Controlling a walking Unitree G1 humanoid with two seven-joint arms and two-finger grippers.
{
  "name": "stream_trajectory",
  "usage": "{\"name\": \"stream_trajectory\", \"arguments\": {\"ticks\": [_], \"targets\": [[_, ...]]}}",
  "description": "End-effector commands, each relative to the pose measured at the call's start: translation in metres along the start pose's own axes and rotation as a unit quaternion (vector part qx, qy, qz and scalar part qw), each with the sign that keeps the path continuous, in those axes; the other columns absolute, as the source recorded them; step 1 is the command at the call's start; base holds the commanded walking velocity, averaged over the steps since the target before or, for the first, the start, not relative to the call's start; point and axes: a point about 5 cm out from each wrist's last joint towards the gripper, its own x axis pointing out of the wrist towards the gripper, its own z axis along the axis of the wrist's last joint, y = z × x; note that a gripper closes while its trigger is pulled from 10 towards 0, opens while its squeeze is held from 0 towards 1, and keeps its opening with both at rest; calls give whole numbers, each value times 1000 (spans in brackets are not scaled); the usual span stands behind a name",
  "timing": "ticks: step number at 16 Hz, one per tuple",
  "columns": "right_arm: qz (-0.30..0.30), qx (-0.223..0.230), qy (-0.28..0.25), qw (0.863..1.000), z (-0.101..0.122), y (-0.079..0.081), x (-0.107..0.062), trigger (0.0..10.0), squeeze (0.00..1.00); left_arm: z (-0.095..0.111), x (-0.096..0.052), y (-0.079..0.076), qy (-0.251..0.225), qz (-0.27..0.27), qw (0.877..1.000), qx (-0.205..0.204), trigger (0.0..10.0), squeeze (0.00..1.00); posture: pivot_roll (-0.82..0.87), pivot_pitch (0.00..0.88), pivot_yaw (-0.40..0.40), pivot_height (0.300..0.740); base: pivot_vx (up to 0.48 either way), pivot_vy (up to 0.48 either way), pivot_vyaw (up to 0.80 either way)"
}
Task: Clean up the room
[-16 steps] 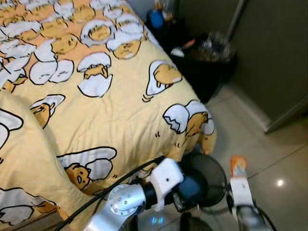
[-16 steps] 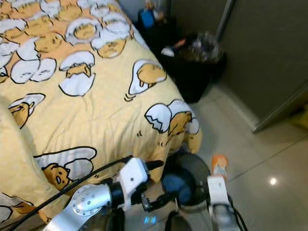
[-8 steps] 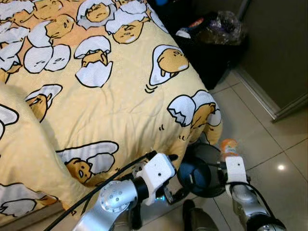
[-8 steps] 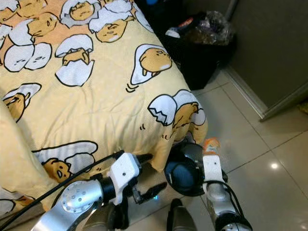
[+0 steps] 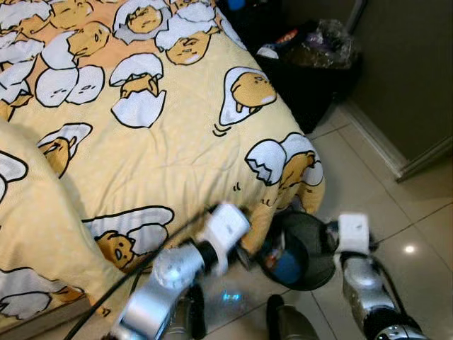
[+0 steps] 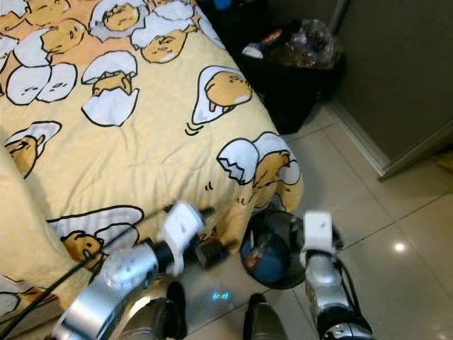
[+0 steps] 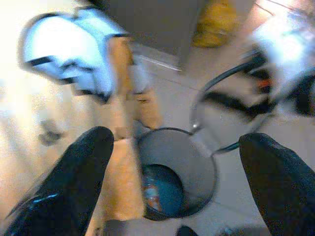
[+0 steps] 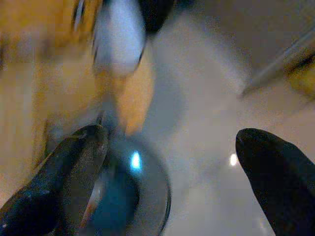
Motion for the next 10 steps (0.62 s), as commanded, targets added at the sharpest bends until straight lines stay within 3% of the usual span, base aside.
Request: {"name": "stream_trajectory", "arguments": {"ticks": [1,2,3,4,5,7,8,10], "targets": [[-8,22,-19,1000,3,1,-3,10000,0,-10,-1,13,9,49,998,-34,10000,0,96,203,-21,740,0,0,0],[-5,36,-69,997,19,6,-6,10000,0,-11,-3,35,-8,125,990,-68,10000,0,99,136,-24,740,0,0,0],[-4,22,-132,991,34,2,-15,10000,0,-9,-9,44,-29,162,983,-76,10000,0,108,111,-24,740,0,0,0],[-10,-2,-181,984,44,-13,-23,10000,0,-7,-16,49,-47,174,981,-68,10000,0,136,38,-14,740,0,0,0],[-14,-10,-191,982,46,-19,-25,10000,0,-6,-19,51,-53,183,980,-59,10000,0,140,0,-12,740,0,0,0],[-5,-6,-165,986,34,-20,-24,10000,0,1,-26,67,-77,232,969,-26,10000,0,127,0,8,740,0,0,294],[-10,28,-122,992,22,-17,-22,10000,0,12,-21,73,-101,255,961,-33,10000,0,124,0,11,740,0,304,681],[-11,62,-82,995,14,-11,-21,10000,0,25,-7,73,-121,262,957,-30,10000,0,118,0,11,740,0,150,644]]}}
